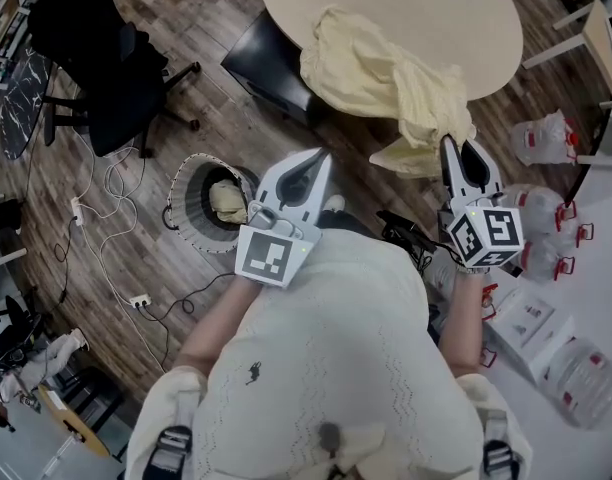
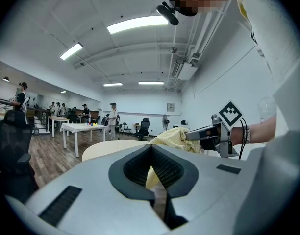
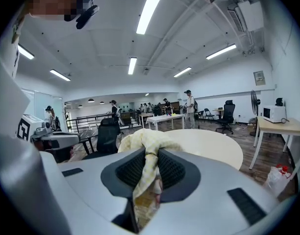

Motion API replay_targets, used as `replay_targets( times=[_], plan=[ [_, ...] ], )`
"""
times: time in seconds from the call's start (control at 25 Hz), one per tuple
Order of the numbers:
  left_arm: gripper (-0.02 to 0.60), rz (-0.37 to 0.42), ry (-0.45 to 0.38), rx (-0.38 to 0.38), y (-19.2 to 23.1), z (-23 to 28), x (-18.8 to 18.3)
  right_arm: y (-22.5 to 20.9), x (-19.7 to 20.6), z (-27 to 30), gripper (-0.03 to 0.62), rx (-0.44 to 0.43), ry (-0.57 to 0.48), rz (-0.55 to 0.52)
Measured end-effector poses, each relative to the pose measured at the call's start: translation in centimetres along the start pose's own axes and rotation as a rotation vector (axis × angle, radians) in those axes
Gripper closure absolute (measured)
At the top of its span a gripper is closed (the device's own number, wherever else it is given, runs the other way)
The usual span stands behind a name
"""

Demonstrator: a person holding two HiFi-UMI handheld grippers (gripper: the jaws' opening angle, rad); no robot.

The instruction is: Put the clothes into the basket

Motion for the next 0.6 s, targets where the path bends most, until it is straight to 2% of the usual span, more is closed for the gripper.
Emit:
replay_targets(
  times=[0.24,0.6],
  plan=[
    [0.561,-0.003,-0.007,-0.015,-0.4,-0.8,-0.1,1.3,-1.4,-1.5,0.516,-0.035,-0.042,0.030],
    [0.561,0.003,-0.017,-0.016,-0.9,-1.4,-0.5,3.4,-3.3,-3.2,0.516,-0.084,-0.095,0.009]
  ],
)
Point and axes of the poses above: the fingertips, and each gripper's own axes: z forward along the fingers, y to its left, x out of its underside, the point moved 7 cm from there along -z, backward along the fingers, and after that the axes turned 5 degrees about x, right-handed, at the moved point
